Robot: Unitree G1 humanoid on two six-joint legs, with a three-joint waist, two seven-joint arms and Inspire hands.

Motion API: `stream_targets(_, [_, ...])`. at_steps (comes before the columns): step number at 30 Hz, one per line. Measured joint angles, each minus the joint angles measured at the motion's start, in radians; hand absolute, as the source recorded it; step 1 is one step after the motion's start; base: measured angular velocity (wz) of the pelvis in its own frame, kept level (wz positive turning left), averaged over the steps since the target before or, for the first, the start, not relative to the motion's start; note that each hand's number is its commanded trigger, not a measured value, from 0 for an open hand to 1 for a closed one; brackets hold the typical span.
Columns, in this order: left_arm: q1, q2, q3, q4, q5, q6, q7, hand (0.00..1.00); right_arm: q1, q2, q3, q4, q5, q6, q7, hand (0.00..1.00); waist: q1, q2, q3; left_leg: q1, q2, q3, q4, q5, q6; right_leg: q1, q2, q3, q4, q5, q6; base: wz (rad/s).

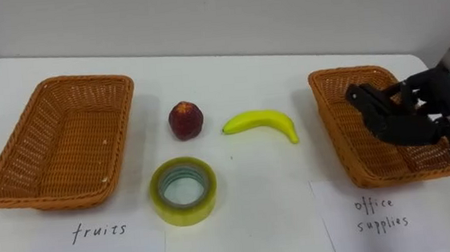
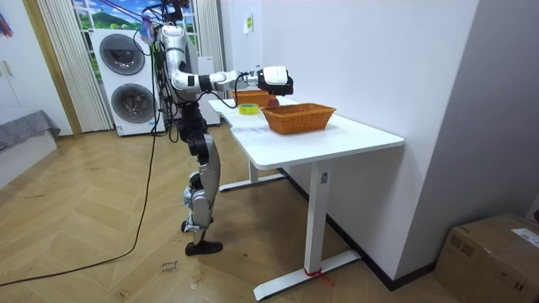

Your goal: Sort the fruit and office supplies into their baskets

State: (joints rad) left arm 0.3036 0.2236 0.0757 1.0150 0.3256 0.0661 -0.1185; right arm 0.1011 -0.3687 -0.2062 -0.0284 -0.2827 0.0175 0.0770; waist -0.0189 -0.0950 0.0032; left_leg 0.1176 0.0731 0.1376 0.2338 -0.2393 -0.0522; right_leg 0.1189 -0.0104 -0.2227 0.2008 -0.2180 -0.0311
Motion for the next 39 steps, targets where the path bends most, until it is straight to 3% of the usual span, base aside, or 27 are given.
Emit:
stream_targets(1, [-0.001,0.0,0.0,0.0,0.0,0.0,0.0,0.0,0.0,0.0,0.0,0.004,0.0,-0.001,0.0,0.6,0.0,-0.001,-0.0005,0.0,0.0,0.0,0.0,0.0,0.0,0.0,0.0,0.0,0.0,0.0,0.0,0.0])
stream_targets(2, [-0.001,0.0,0.0,0.0,0.0,0.0,0.0,0.0,0.0,0.0,0.0,0.008,0.0,-0.001,0.003,0.51,0.0,-0.001,-0.0006,-0.001,0.0,0.0,0.0,0.0,0.0,-0.001,0.0,0.0,-0.001,0.0,0.0,0.0])
stream_targets(3, [-0.002,0.0,0.0,0.0,0.0,0.0,0.0,0.0,0.0,0.0,0.0,0.008,0.0,-0.001,0.007,0.25,-0.001,-0.001,-0.0008,-0.002,0.0,0.0,0.0,0.0,0.0,-0.001,0.0,0.0,-0.001,0.0,0.0,0.0])
stream_targets(5, [-0.002,0.0,0.0,0.0,0.0,0.0,0.0,0.0,0.0,0.0,0.0,0.008,-0.001,-0.001,0.013,0.0,-0.001,-0.001,-0.002,-0.001,0.0,0.0,-0.001,0.0,0.0,-0.001,0.0,0.002,-0.001,0.0,0.0,0.0])
stream_targets(39, [-0.003,0.001,0.0,0.0,0.0,-0.001,0.001,0.0,0.0,0.0,0.0,0.017,0.002,-0.002,0.047,0.0,-0.002,-0.002,-0.0032,0.002,0.001,0.001,-0.004,0.0,0.0,-0.001,0.001,0.002,0.0,0.0,0.0,0.0])
